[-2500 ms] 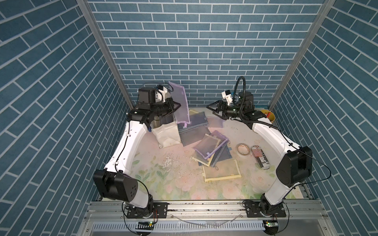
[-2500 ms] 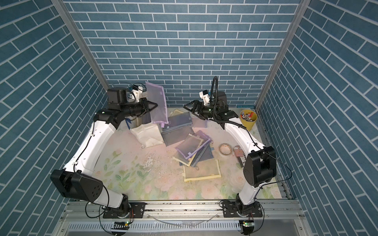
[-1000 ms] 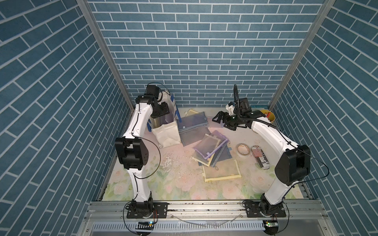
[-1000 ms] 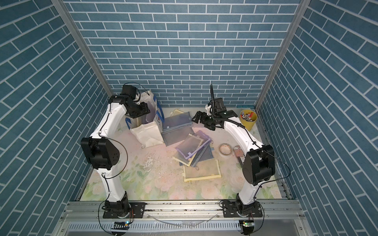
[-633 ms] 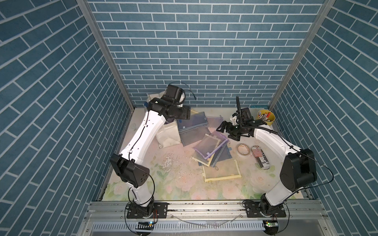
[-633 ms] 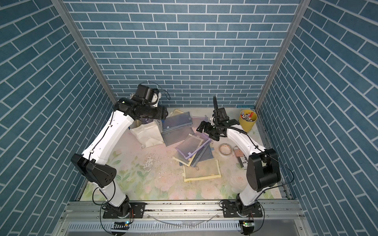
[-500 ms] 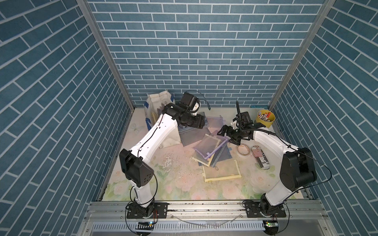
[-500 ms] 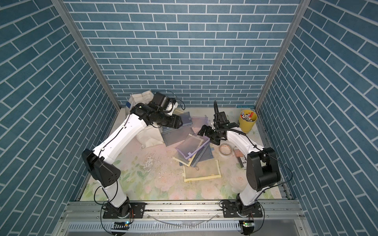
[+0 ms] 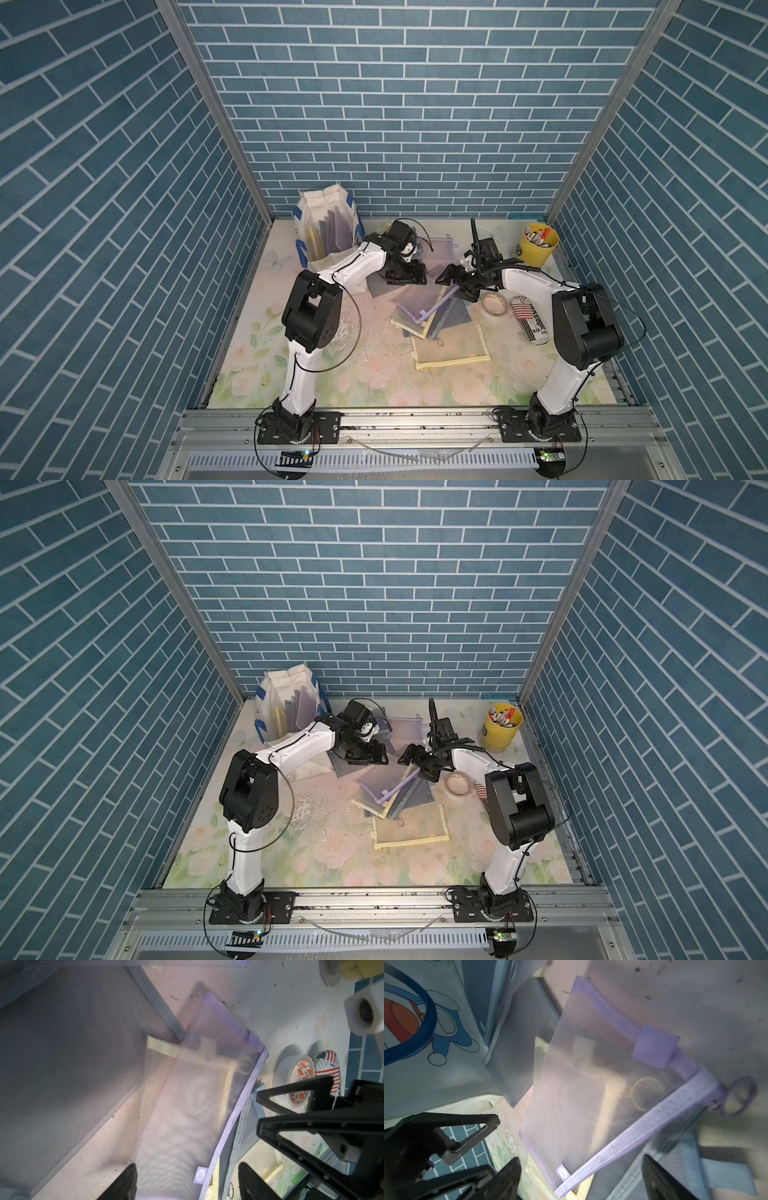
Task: Put the pencil pouch into the canvas bag
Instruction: Place the pencil pouch in the canvas bag, then pick up the pencil pouches.
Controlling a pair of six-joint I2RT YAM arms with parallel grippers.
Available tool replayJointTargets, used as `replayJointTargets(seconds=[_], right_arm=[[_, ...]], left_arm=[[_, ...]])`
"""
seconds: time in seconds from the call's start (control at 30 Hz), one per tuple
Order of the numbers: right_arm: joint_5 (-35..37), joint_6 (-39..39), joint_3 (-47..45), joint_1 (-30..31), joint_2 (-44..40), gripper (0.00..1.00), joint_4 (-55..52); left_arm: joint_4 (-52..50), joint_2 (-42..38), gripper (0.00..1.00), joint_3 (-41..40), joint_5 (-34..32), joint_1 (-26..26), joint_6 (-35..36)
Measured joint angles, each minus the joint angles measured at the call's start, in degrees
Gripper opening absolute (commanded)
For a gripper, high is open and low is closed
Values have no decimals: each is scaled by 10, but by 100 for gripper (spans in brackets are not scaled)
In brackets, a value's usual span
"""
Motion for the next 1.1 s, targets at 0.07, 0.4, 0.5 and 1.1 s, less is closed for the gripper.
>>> replayJointTargets(seconds=[0.07,0.4,0.5,1.1], right_arm=[[-2,0,0,0,11,87,5],[-17,17,-20,0,42,65,74],[-25,36,-36,0,42,48,111],[-27,27,-47,0,19,0,109]], left_arm=[[10,12,77,0,5,4,0],[68,38,69,-47,33,-5,-24],[89,38,62,-69,43,-12,-34],[174,-43,49,-153,85,-36,-83]])
